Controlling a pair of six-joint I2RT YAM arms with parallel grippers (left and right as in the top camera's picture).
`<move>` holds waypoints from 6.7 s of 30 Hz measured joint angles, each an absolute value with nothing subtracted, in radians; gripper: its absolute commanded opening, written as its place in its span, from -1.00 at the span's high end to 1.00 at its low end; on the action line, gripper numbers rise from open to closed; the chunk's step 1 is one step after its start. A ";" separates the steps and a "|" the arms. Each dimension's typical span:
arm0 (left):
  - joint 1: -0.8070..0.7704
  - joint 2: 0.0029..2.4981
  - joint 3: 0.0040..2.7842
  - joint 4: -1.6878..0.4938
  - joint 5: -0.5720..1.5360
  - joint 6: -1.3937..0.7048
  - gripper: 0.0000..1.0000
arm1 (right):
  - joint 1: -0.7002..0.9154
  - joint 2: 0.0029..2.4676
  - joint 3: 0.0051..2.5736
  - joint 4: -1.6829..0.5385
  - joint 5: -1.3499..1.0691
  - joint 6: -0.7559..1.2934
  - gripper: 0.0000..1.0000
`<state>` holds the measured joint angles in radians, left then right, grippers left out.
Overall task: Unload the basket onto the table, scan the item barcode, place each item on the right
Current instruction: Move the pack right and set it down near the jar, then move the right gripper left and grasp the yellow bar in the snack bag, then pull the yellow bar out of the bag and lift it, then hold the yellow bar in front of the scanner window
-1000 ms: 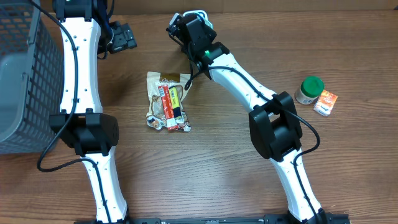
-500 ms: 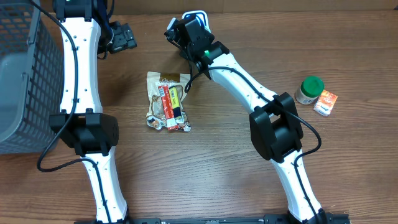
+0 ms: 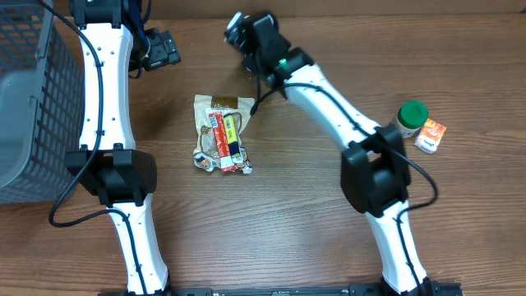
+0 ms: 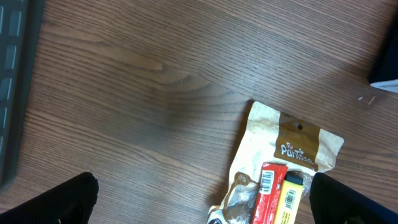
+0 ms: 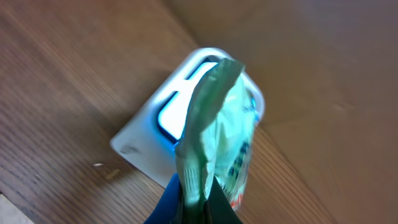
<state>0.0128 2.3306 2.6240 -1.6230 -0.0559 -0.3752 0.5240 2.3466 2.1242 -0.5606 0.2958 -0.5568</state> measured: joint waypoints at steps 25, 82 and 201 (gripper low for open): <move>0.013 2.331 2.624 -1.623 -0.056 -0.375 -1.00 | 0.054 2.055 2.063 -1.421 -0.124 -0.382 0.93; 0.013 2.331 2.624 -1.623 -0.056 -0.375 -0.99 | 0.630 2.284 2.005 -1.287 -0.448 -0.114 0.17; 0.013 2.331 2.624 -1.623 -0.056 -0.375 -1.00 | 0.245 2.107 1.929 -0.943 -0.680 -0.313 0.93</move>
<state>0.0128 2.3306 2.6240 -1.6230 -0.0559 -0.3752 0.2447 2.1067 1.9285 -0.9428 -0.6796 -0.3126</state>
